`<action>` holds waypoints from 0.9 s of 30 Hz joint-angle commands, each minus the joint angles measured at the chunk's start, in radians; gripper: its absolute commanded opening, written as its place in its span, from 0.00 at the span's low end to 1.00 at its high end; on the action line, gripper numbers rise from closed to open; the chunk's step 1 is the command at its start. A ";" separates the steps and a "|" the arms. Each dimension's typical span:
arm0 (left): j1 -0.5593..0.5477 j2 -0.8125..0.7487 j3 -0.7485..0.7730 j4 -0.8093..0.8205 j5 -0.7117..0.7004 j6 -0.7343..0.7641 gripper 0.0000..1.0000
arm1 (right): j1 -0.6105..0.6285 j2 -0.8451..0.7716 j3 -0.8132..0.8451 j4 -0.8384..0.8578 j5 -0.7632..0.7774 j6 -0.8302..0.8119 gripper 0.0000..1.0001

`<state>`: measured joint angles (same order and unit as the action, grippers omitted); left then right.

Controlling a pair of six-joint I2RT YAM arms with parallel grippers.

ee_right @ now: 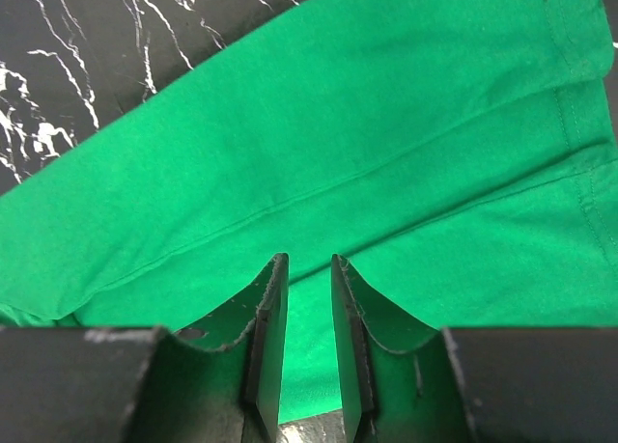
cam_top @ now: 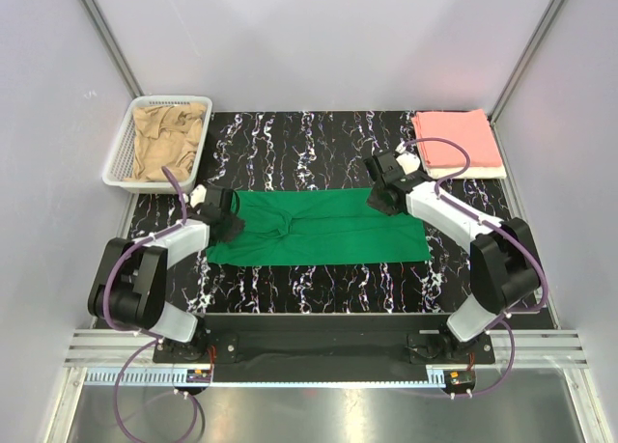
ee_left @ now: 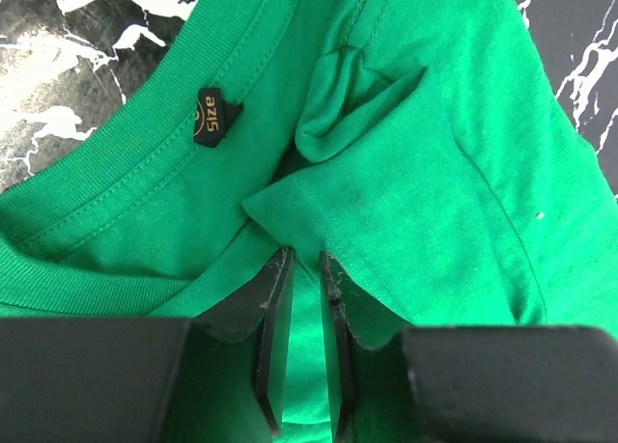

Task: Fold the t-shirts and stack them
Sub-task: Fold the tshirt

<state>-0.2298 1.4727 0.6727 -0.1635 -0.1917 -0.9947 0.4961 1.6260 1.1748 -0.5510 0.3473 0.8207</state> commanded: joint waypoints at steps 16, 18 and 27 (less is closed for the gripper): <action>-0.039 0.000 0.073 0.028 -0.069 0.062 0.00 | 0.007 -0.063 -0.032 0.033 0.009 0.084 0.35; -0.043 -0.017 0.074 0.024 -0.074 0.067 0.00 | 0.002 -0.083 -0.056 0.019 0.021 0.144 0.38; -0.046 -0.069 0.114 -0.068 -0.121 0.111 0.00 | -0.092 -0.158 -0.099 -0.157 0.090 0.469 0.42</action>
<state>-0.2703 1.4506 0.7460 -0.2203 -0.2550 -0.9142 0.4522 1.5143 1.0851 -0.6067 0.3622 1.0870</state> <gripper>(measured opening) 0.009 0.415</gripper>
